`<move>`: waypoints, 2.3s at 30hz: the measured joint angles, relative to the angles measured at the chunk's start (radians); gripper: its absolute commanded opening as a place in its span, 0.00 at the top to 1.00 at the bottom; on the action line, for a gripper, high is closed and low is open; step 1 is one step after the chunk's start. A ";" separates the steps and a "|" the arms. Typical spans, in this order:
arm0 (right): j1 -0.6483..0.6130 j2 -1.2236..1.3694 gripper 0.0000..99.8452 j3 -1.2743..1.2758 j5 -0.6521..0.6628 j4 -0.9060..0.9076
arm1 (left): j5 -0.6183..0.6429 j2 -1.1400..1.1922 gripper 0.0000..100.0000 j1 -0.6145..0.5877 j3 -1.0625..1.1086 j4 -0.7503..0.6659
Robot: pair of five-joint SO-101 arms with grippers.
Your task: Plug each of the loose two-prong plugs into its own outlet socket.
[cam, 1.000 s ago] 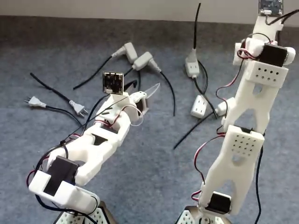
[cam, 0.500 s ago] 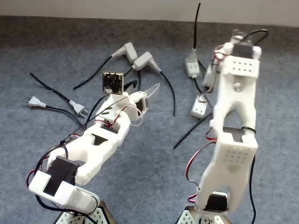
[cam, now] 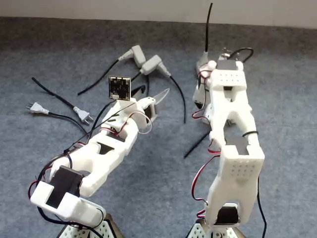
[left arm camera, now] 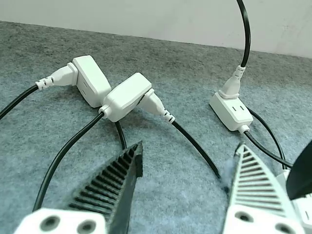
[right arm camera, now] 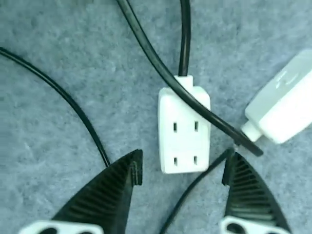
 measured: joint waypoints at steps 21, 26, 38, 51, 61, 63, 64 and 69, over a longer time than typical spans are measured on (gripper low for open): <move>0.046 0.149 0.89 -0.364 -0.078 0.308 | 0.000 0.000 0.71 0.000 0.000 0.000; 0.046 0.143 0.88 -0.399 -0.160 0.330 | 0.000 0.000 0.71 -0.002 0.000 0.000; -0.098 0.143 0.86 -0.212 -0.292 0.272 | 0.000 0.000 0.71 -0.095 -0.005 0.000; -0.376 0.143 0.86 -0.178 -0.385 0.129 | 0.003 0.000 0.71 -0.160 -0.005 0.000; -0.499 0.258 0.84 -0.163 -0.459 -0.040 | 0.008 0.000 0.71 -0.258 -0.005 0.000; -0.505 0.270 0.79 -0.186 -0.459 -0.040 | 0.008 0.000 0.71 -0.256 -0.005 0.000; -0.505 0.278 0.77 -0.196 -0.459 -0.040 | 0.008 0.000 0.71 -0.256 -0.005 0.000; -0.528 0.298 0.72 -0.311 -0.459 0.051 | 0.008 0.000 0.71 -0.261 -0.005 0.000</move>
